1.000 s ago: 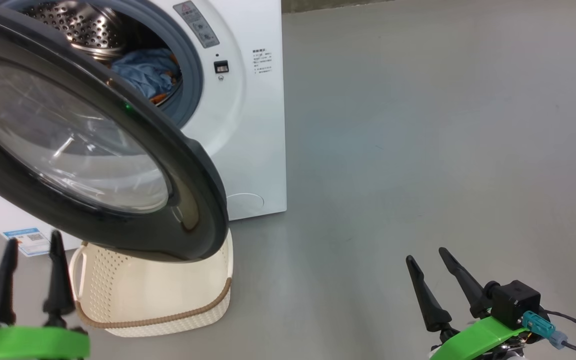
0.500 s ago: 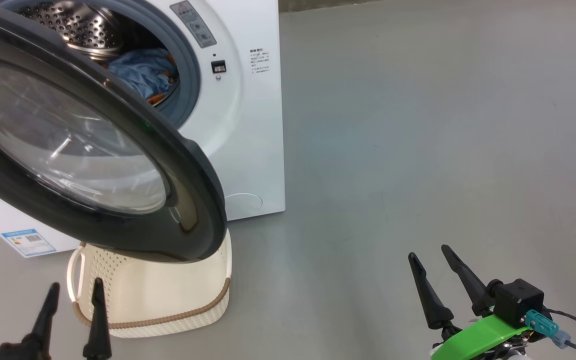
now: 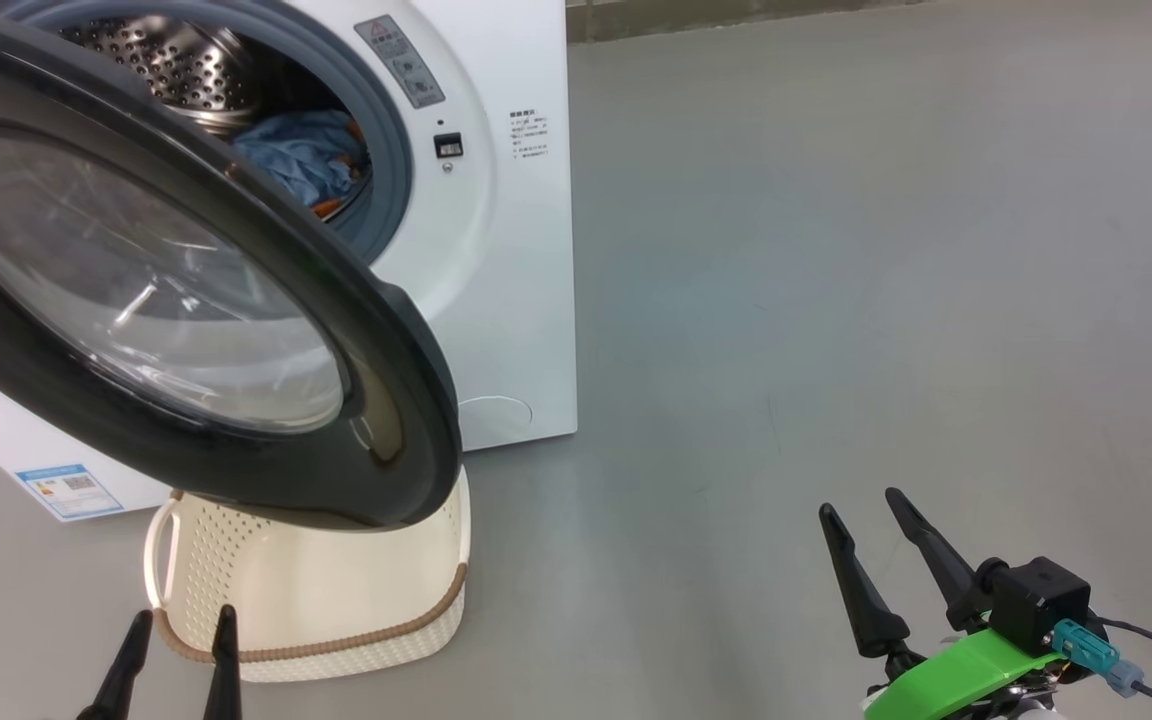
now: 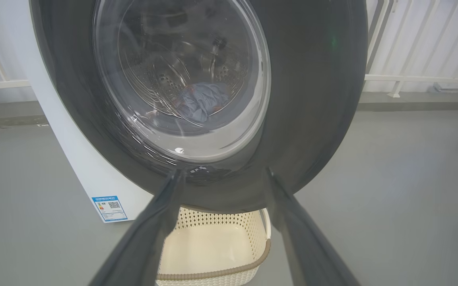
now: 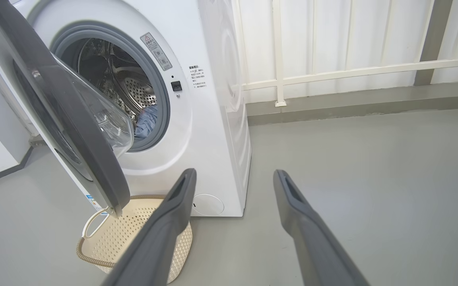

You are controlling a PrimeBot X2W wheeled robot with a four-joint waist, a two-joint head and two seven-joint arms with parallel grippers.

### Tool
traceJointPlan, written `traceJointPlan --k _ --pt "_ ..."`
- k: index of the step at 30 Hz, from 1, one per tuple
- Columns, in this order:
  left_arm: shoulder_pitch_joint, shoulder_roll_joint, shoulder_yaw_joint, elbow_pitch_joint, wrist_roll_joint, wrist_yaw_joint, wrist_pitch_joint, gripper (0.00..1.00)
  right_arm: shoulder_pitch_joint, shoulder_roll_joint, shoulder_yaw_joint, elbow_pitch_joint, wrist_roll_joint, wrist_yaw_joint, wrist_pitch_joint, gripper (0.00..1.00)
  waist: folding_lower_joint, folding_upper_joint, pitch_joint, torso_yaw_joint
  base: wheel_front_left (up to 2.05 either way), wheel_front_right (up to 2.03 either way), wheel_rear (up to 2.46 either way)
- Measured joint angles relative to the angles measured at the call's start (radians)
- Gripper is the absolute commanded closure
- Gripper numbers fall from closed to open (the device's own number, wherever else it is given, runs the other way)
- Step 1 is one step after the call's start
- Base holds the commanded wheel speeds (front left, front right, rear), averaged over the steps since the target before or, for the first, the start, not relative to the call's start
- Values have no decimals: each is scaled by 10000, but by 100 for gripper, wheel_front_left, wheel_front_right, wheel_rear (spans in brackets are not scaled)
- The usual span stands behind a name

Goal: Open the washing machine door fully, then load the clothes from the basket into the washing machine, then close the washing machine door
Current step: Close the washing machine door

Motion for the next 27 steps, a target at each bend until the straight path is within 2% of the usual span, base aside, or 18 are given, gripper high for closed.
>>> traceJointPlan --k 13,14,15,16,27 --pt "0 -127 226 109 67 0 0 0 13 -6 2 10 0 0 0 0 0 0 -13 37 0 0 0" --pt "0 -136 226 109 100 0 0 0 13 -6 2 10 0 0 0 4 0 0 -11 41 0 0 0" --pt "0 -148 224 107 100 0 0 0 14 -6 2 10 0 0 0 42 0 0 -8 44 0 0 0" --pt "0 -161 224 107 100 0 0 0 16 -6 0 10 0 0 0 100 0 0 -2 49 0 0 0" --pt "-12 -282 293 107 102 0 0 0 28 59 -71 2 6 0 0 100 0 0 118 144 0 0 0"
